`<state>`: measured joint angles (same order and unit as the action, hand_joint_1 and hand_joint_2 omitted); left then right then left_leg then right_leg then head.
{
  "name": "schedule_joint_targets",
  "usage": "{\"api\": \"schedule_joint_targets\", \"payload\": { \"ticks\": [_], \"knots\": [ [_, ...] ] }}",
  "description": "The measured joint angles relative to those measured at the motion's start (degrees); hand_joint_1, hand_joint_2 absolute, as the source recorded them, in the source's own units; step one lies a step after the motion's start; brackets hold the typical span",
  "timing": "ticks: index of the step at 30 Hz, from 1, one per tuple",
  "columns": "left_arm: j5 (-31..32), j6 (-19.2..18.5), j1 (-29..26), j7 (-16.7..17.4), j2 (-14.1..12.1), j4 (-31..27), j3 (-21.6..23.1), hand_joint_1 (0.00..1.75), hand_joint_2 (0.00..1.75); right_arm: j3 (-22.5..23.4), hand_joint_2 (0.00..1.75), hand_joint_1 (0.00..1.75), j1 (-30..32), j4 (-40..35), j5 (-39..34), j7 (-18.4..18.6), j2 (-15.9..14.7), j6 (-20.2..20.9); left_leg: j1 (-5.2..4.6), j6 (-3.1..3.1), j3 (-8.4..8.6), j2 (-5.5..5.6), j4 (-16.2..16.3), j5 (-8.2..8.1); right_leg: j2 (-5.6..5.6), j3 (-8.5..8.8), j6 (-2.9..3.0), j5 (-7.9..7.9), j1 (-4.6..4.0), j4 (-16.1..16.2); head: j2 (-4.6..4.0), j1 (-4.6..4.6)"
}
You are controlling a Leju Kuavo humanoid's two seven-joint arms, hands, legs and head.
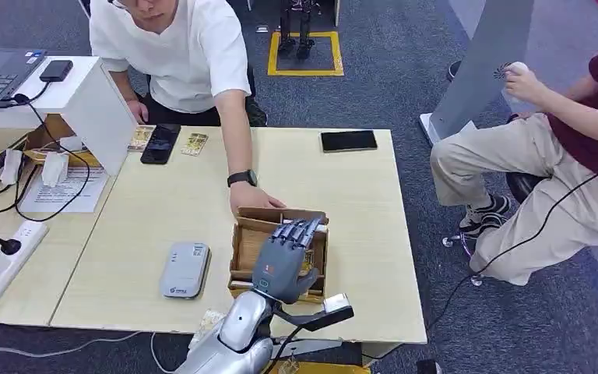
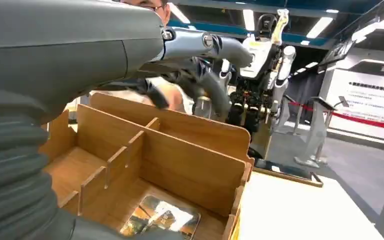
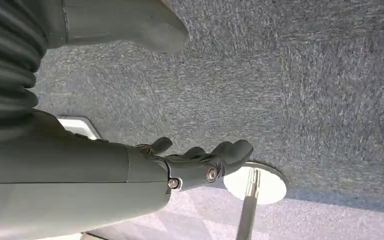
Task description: Pass the card to the sensor for recognition and then transmit it.
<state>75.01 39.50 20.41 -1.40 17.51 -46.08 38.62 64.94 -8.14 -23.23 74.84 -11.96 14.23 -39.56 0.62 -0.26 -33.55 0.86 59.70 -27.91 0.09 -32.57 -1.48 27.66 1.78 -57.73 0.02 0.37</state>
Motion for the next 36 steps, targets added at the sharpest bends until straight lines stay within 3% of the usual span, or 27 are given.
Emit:
{"api": "schedule_joint_targets", "payload": {
  "ticks": [9, 13, 20, 23, 29, 36],
  "knots": [
    [-0.9, 0.1, -2.6, -3.2, -0.8, -5.2, -1.5, 0.00, 1.75, 0.1, 1.75, 0.00, 0.6, -0.5, -0.3, -0.1, 0.2, 0.0, 0.00, 0.00, 0.00, 0.00, 0.0, 0.00, 0.00, 0.00, 0.00, 0.00, 0.00, 0.0, 0.00, 0.00],
    [-2.5, 0.1, -3.7, -6.8, -0.8, -8.2, -4.2, 0.00, 1.75, 0.5, 1.75, 0.00, 0.9, -0.8, 0.0, -0.3, 0.3, 0.0, 0.00, 0.00, 0.00, 0.00, 0.0, 0.00, 0.00, 0.00, 0.00, 0.00, 0.00, 0.0, 0.00, 0.00],
    [-3.4, 0.1, -4.9, -9.3, -0.8, -11.0, -7.8, 0.00, 1.75, 0.7, 1.75, 0.00, 1.2, -1.1, 0.2, -0.5, 0.5, 0.0, 0.00, 0.00, 0.00, 0.00, 0.0, 0.00, 0.00, 0.00, 0.00, 0.00, 0.00, 0.0, 0.00, 0.00],
    [-6.5, 0.1, -5.7, -12.9, -0.6, -13.0, -10.6, 0.00, 1.75, 1.5, 1.75, 0.00, 1.3, -1.5, 0.8, -0.9, 0.9, 0.0, 0.00, 0.00, 0.00, -0.01, 0.0, 0.00, 0.00, 0.00, 0.00, 0.00, 0.00, 0.0, 0.00, 0.00],
    [-19.0, 0.2, -7.3, -18.9, -0.6, -17.7, -15.7, 0.00, 1.75, 3.8, 1.75, 0.00, 1.6, -2.5, 2.0, -1.6, 1.7, 0.0, 0.01, 0.00, 0.01, 0.00, 0.0, 0.00, 0.00, 0.00, 0.00, 0.00, -0.01, 0.0, 0.00, 0.02],
    [-18.0, 0.2, -7.8, -22.1, -0.6, -19.3, -17.2, 0.00, 1.75, 5.4, 1.75, 0.00, 1.6, -2.7, 2.3, -2.5, 2.1, 0.0, 0.00, 0.00, 0.00, 0.00, 0.0, 0.00, 0.01, 0.01, 0.00, 0.00, 0.00, 0.0, 0.00, 0.00]
  ]
}}
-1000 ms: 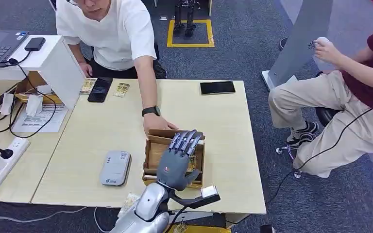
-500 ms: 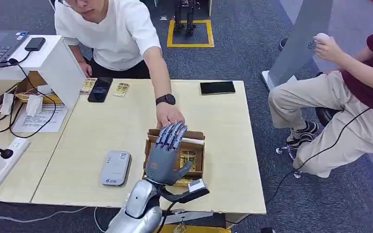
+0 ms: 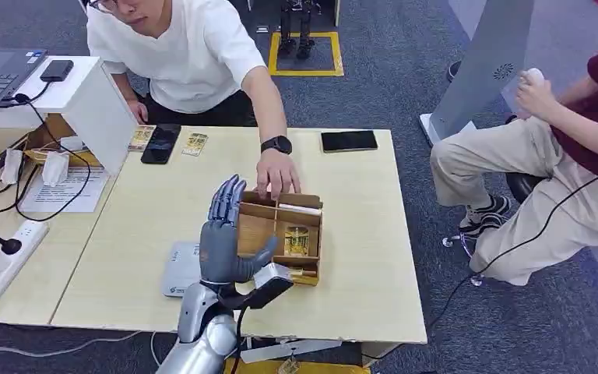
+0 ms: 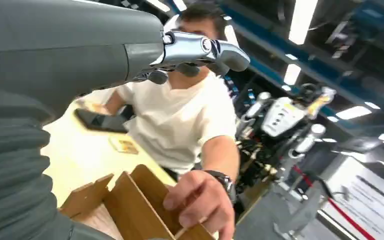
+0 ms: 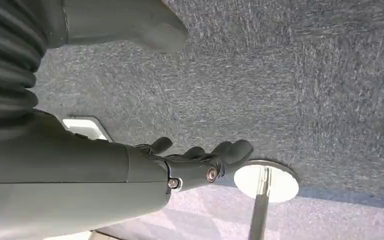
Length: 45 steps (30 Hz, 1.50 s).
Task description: Pass the card to the sensor for recognition and then transmit it.
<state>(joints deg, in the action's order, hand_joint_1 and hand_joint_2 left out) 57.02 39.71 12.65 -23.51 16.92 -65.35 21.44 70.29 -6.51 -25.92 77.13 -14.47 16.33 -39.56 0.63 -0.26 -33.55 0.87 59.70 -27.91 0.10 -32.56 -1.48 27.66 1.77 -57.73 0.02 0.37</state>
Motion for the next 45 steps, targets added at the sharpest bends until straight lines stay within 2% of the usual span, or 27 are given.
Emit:
{"api": "schedule_joint_targets", "payload": {
  "ticks": [4, 9, 15, 20, 33, 40, 45],
  "knots": [
    [-0.6, 0.0, -0.7, -0.4, -0.7, 0.0, 0.8, 0.00, 1.75, 0.1, 1.75, 0.00, -0.1, 0.8, 0.8, -1.0, -0.7, 0.0, -0.01, 0.00, 0.02, -0.02, 0.0, -0.01, -0.02, 0.00, 0.00, 0.00, 0.01, 0.0, 0.00, 0.02],
    [-1.5, 0.0, -3.8, -0.3, -2.7, 0.0, 5.8, 0.00, 1.75, 0.1, 1.75, 0.00, -0.2, 1.7, 0.3, -1.8, -1.9, 0.0, 0.00, 0.01, 0.00, -0.01, 0.0, -0.03, -0.01, -0.02, -0.01, 0.02, 0.00, 0.0, 0.00, 0.00],
    [6.3, 0.1, -5.5, 3.3, -6.7, -0.3, 11.6, 0.00, 1.75, 0.1, 1.75, 0.00, -0.2, 2.2, 0.0, -1.9, -3.0, 0.0, 0.01, 0.01, 0.01, -0.01, 0.0, -0.02, -0.01, -0.02, -0.02, 0.03, -0.01, 0.0, 0.00, 0.00],
    [7.5, 0.1, -5.5, 2.7, -9.1, -0.3, 13.7, 0.00, 1.75, 0.1, 1.75, 0.00, -0.2, 2.5, 0.0, -1.9, -3.5, 0.0, 0.00, 0.01, 0.01, -0.01, 0.0, -0.02, -0.01, -0.01, -0.02, 0.03, 0.00, 0.0, 0.00, 0.00],
    [9.4, 0.1, -6.3, 2.6, -9.5, -0.3, 15.7, 0.00, 1.75, 0.1, 1.75, 0.00, -0.2, 2.7, -0.2, -1.9, -3.9, 0.0, 0.00, 0.01, 0.02, -0.01, 0.0, -0.03, -0.01, -0.02, -0.02, 0.03, 0.00, 0.0, 0.00, 0.00],
    [18.3, 0.1, -6.3, 6.1, -8.2, 0.3, 15.7, 0.00, 1.75, 0.1, 1.75, 0.00, -0.2, 2.8, 0.0, -1.7, -4.0, 0.0, 0.00, 0.01, 0.01, -0.01, 0.0, -0.02, -0.01, -0.01, -0.02, 0.03, 0.01, 0.0, 0.00, 0.00],
    [19.7, 0.1, -6.3, 6.9, -7.5, 0.7, 15.7, 0.00, 1.75, 0.1, 1.75, 0.00, -0.2, 2.8, 0.0, -1.7, -4.0, 0.0, -0.01, 0.01, 0.01, -0.01, 0.0, -0.03, -0.01, -0.01, -0.02, 0.03, 0.01, 0.0, 0.00, 0.02]
  ]
}}
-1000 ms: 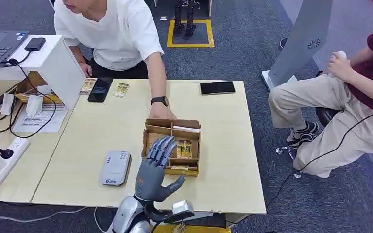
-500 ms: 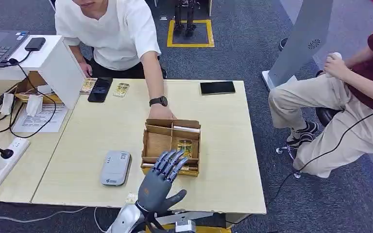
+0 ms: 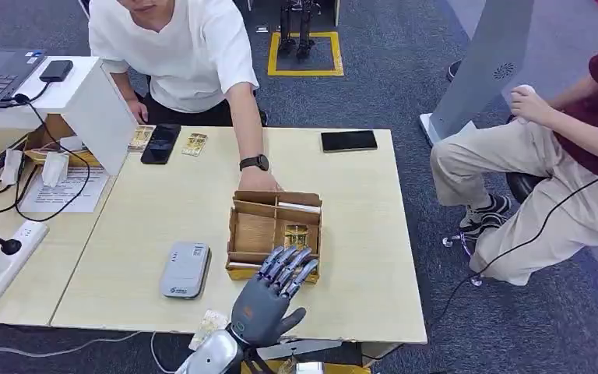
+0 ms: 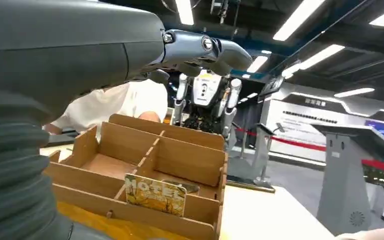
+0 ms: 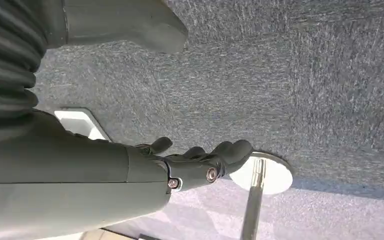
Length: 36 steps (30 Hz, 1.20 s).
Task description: Pass the card to the sensor for recognition and then transmit it.
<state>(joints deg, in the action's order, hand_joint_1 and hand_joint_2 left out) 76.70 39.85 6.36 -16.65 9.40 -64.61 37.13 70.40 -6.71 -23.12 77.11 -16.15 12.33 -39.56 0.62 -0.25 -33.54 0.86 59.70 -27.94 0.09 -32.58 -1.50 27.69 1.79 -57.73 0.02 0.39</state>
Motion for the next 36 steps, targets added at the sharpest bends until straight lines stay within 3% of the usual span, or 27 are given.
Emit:
{"api": "schedule_joint_targets", "payload": {
  "ticks": [5, 9, 12, 21, 26, 36],
  "knots": [
    [3.6, 0.0, 0.0, 3.3, 0.3, 0.5, 0.0, 0.00, 1.75, 0.0, 1.75, 0.00, 0.0, 0.0, -0.1, 0.0, 0.0, 0.0, 0.01, 0.00, 0.01, 0.00, 0.0, 0.00, 0.00, -0.01, 0.00, 0.00, -0.01, 0.0, 0.00, 0.00],
    [7.0, 0.0, 0.4, 8.8, 0.7, 1.3, 0.0, 0.00, 1.75, 0.0, 1.75, 0.00, 0.0, 0.1, -0.3, 0.2, 0.0, 0.0, 0.01, 0.00, 0.01, 0.00, 0.0, 0.00, 0.00, -0.01, 0.00, 0.00, -0.01, 0.0, 0.00, -0.02],
    [8.5, 0.0, 1.6, 15.2, 1.2, 2.3, 0.0, 0.00, 1.75, 0.0, 1.75, 0.00, 0.1, 0.1, -0.7, 0.7, 0.0, 0.0, 0.01, 0.00, 0.01, 0.00, 0.0, 0.00, 0.00, 0.00, 0.00, 0.00, -0.01, 0.0, 0.00, -0.02],
    [8.6, -0.9, 5.3, 24.6, 2.9, 7.2, 0.0, 0.00, 1.75, 0.3, 1.75, 0.00, 0.2, 0.2, -1.2, 1.4, 0.0, 0.0, 0.00, 0.00, 0.00, 0.00, 0.0, 0.00, -0.01, -0.01, 0.00, 0.00, 0.00, 0.0, 0.00, -0.02],
    [8.7, -1.4, 5.9, 26.3, 3.0, 8.2, 0.0, 0.00, 1.75, 0.4, 1.75, 0.00, 0.2, 0.2, -1.3, 1.8, 0.0, 0.0, 0.01, 0.00, 0.00, -0.01, 0.0, 0.00, -0.01, -0.01, 0.00, 0.00, -0.01, 0.0, 0.00, 0.00],
    [8.7, -1.9, 6.0, 26.3, 3.0, 9.2, 0.0, 0.00, 1.75, 0.4, 1.75, 0.00, 0.2, 0.3, -1.4, 1.8, 0.0, 0.0, 0.00, 0.00, 0.00, 0.00, 0.0, 0.00, 0.00, -0.01, 0.00, 0.00, 0.00, 0.0, 0.00, -0.02]
  ]
}}
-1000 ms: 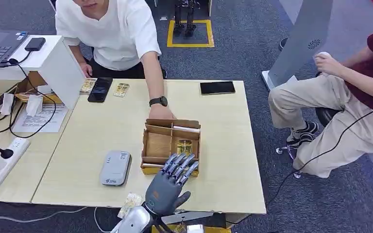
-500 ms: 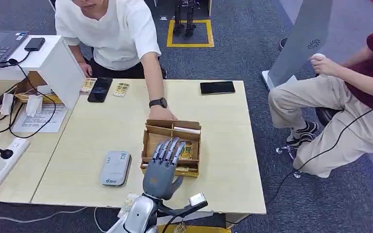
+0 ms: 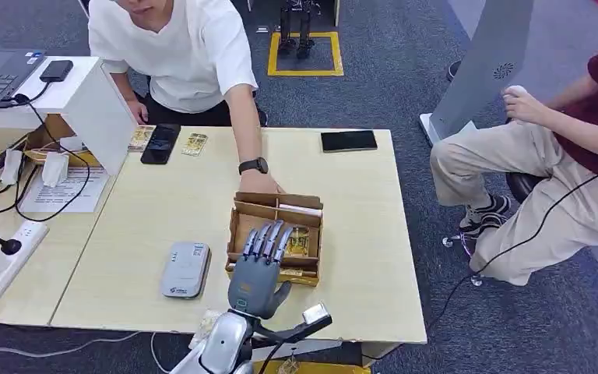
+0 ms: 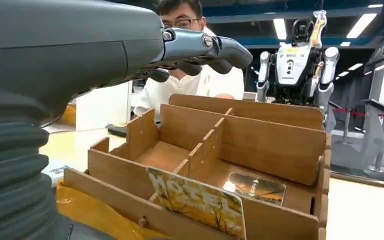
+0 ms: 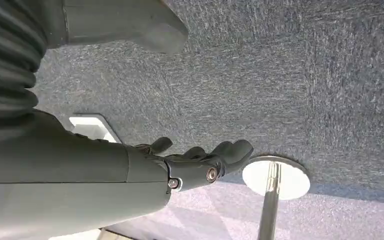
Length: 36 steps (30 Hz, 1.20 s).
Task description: Pass the card to the sensor for recognition and then transmit it.
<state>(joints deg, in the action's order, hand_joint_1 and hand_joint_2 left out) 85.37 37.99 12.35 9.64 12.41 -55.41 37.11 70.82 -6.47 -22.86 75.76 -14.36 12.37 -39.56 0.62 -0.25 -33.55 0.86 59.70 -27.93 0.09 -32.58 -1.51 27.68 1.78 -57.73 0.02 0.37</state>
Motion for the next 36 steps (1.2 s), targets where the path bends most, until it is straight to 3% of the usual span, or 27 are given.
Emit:
{"api": "schedule_joint_targets", "payload": {
  "ticks": [8, 26, 36],
  "knots": [
    [-0.7, 0.2, 0.0, -0.9, 0.0, 1.0, 0.0, 0.00, 1.75, 0.0, 1.75, 0.00, 0.0, 0.1, -0.1, 0.0, 0.0, 0.0, 0.00, 0.00, 0.00, 0.00, 0.0, 0.00, 0.00, 0.00, 0.00, 0.00, 0.00, 0.0, 0.00, 0.00],
    [-9.3, 1.6, -0.8, -12.5, 0.1, 0.3, 0.0, 0.00, 1.75, 0.0, 1.75, 0.00, -0.2, 0.2, 0.2, 0.0, 0.2, 0.0, 0.00, 0.00, -0.01, 0.01, 0.0, 0.00, 0.01, 0.01, 0.00, 0.00, 0.00, 0.0, 0.00, 0.00],
    [-9.2, 1.6, -0.9, -13.2, 0.8, 0.2, 0.0, 0.00, 1.75, -0.1, 1.75, 0.00, -0.3, 0.4, 0.3, 0.0, 0.2, 0.0, 0.00, 0.00, -0.01, 0.01, 0.0, 0.00, 0.01, 0.01, 0.00, 0.00, 0.00, 0.0, 0.00, 0.00]
  ]
}}
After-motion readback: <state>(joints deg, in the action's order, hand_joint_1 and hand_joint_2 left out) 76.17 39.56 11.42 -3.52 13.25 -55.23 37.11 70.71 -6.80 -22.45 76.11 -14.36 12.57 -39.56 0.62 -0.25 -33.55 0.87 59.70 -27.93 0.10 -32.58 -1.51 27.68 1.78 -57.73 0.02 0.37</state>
